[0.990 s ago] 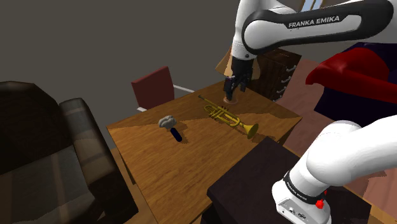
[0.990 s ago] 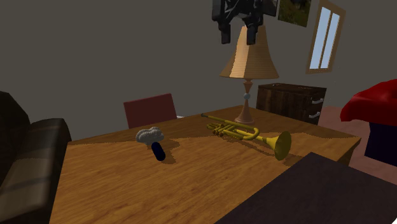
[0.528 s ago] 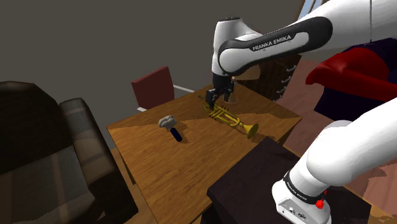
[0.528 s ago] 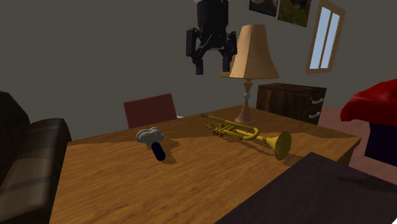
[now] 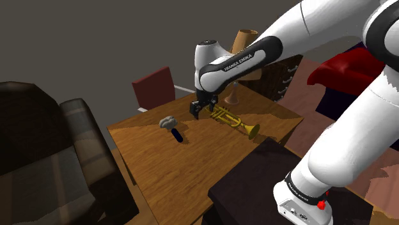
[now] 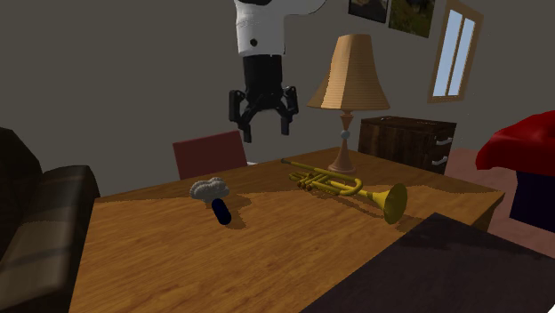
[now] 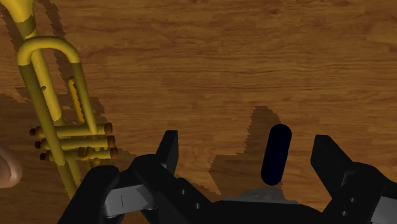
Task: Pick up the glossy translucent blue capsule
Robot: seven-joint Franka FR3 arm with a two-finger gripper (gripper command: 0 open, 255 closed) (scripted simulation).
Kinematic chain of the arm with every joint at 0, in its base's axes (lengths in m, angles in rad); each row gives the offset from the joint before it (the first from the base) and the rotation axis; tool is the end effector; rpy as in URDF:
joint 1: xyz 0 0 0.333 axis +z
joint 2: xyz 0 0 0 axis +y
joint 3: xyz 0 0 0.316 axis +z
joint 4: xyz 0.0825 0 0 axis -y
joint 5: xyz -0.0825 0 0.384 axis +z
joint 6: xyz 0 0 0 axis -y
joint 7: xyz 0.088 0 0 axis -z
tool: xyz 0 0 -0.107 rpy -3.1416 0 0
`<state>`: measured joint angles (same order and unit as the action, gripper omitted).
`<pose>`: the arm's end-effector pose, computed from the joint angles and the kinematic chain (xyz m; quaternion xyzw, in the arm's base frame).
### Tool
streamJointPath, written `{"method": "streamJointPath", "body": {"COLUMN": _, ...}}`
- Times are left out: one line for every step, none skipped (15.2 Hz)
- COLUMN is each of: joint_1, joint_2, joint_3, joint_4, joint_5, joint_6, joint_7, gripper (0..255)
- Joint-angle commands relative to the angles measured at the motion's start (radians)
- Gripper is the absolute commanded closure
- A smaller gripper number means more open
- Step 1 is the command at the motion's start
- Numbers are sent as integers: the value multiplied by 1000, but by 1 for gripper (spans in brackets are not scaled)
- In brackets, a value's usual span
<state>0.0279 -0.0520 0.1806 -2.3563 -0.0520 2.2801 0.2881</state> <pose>0.4815 0.1006 0.3476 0.9994 -0.0228 -0.0063 0.0265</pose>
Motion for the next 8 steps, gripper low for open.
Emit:
{"method": "streamJointPath", "body": {"joint_1": 4, "joint_2": 75, "joint_3": 8, "joint_4": 22, "joint_5": -24, "joint_6": 54, "joint_7": 42, "gripper": 0}}
{"method": "streamJointPath", "body": {"joint_1": 7, "joint_2": 115, "joint_3": 9, "joint_4": 43, "joint_5": -38, "joint_6": 73, "joint_7": 63, "gripper": 0}}
{"method": "streamJointPath", "body": {"joint_1": 10, "joint_2": 156, "joint_3": 10, "joint_4": 64, "joint_5": -52, "joint_6": 91, "joint_7": 84, "gripper": 0}}
{"method": "streamJointPath", "body": {"joint_1": 15, "joint_2": 196, "joint_3": 9, "joint_4": 87, "joint_5": -67, "joint_6": 107, "joint_7": 105, "gripper": 0}}
{"method": "streamJointPath", "body": {"joint_1": 20, "joint_2": 236, "joint_3": 8, "joint_4": 111, "joint_5": -82, "joint_6": 122, "joint_7": 125, "gripper": 0}}
{"method": "streamJointPath", "body": {"joint_1": 26, "joint_2": 276, "joint_3": 5, "joint_4": 137, "joint_5": -96, "joint_6": 136, "joint_7": 145, "gripper": 0}}
{"method": "streamJointPath", "body": {"joint_1": 33, "joint_2": 316, "joint_3": 1, "joint_4": 164, "joint_5": -110, "joint_6": 148, "joint_7": 164, "gripper": 0}}
{"method": "streamJointPath", "body": {"joint_1": 41, "joint_2": 356, "joint_3": -3, "joint_4": 192, "joint_5": -123, "joint_6": 159, "joint_7": 182, "gripper": 0}}
